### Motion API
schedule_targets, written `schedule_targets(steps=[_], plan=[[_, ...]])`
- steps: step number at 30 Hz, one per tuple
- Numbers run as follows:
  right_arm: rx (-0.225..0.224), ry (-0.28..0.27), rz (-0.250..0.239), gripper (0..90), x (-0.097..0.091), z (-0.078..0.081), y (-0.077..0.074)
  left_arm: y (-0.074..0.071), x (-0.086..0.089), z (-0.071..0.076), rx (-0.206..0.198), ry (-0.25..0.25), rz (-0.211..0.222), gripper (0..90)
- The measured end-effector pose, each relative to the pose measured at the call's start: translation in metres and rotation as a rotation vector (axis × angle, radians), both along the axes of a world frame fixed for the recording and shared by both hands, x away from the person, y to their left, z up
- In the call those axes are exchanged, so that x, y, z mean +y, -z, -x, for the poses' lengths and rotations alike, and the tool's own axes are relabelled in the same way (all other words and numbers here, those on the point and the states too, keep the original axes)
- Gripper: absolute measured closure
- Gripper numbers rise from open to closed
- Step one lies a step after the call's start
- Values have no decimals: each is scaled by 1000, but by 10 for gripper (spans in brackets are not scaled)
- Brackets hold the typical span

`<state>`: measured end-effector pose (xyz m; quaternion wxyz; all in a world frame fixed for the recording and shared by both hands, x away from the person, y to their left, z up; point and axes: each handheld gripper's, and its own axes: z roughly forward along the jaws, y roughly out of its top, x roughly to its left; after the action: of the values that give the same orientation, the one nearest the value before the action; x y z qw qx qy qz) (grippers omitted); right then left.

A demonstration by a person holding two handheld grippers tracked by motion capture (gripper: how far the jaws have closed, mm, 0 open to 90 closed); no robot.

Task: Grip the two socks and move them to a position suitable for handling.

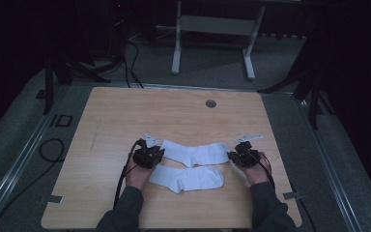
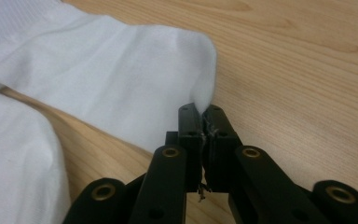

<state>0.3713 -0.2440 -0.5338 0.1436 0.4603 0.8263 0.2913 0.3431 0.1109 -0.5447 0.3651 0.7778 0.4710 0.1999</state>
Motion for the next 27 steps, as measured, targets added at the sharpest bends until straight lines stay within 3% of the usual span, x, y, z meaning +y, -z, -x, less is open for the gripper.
schedule_targets(steps=[5,8,12,18,22,27], plan=[[-19,2,6,667,-5,0,-7,-6,10,8,11,-7,7,683],[-32,0,1,619,-7,-3,-15,-7,16,12,44,-2,10,671],[-48,-25,0,600,-5,-7,-26,-8,22,21,38,-11,-2,654],[-57,-95,22,618,17,-11,-35,-6,31,35,27,-8,-23,644],[-56,-133,11,590,33,-16,-40,-7,37,42,14,-16,-14,639],[-76,-216,45,593,62,-19,-45,-10,40,49,-17,-22,-6,634]])
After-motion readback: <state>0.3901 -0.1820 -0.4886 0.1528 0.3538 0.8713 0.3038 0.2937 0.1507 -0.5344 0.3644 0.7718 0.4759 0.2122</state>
